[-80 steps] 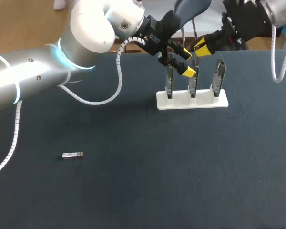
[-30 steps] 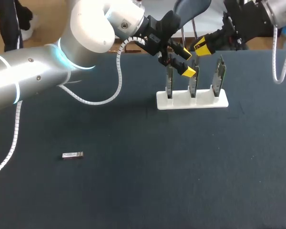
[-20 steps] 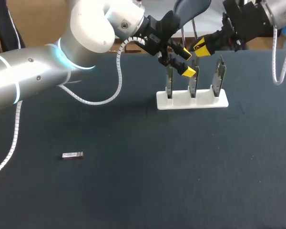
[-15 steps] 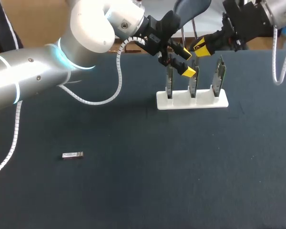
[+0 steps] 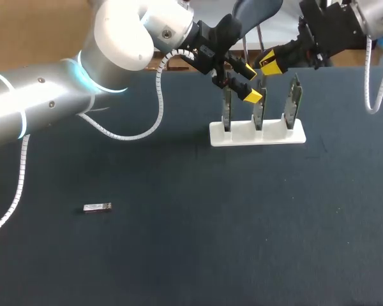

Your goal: Pick up the optical module with the left hand, and insert it into the network port with the right hand.

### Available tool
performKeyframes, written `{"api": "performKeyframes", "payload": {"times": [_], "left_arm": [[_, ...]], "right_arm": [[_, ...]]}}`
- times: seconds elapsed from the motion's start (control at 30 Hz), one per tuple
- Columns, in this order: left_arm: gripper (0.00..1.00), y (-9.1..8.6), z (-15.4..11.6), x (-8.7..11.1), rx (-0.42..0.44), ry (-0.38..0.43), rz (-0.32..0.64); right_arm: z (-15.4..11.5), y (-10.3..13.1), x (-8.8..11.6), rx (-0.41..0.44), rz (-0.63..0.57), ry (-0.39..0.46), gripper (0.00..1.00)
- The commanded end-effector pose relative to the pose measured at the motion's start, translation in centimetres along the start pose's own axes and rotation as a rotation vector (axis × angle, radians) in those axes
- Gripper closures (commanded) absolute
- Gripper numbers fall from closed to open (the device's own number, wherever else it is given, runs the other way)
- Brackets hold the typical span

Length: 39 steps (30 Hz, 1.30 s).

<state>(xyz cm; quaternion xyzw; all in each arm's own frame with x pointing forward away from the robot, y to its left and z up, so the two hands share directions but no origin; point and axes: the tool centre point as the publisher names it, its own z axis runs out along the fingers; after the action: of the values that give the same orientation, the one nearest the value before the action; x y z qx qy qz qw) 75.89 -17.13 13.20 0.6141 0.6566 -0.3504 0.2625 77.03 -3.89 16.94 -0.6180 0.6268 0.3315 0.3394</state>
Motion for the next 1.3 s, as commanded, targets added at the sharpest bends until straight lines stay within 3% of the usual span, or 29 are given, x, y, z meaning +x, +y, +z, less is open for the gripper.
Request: {"api": "performKeyframes", "payload": {"times": [0.03, 1.3], "left_arm": [[0.0, 0.17, 0.03, -0.11, 0.003, 0.005, -0.001], [0.0, 0.17, 0.03, -0.11, 0.003, 0.005, -0.001]], "right_arm": [[-0.03, 0.22, 0.03, 0.006, -0.004, -0.002, 1.0], [0.31, -0.29, -0.18, -0.018, -0.041, 0.018, 1.0]]}}
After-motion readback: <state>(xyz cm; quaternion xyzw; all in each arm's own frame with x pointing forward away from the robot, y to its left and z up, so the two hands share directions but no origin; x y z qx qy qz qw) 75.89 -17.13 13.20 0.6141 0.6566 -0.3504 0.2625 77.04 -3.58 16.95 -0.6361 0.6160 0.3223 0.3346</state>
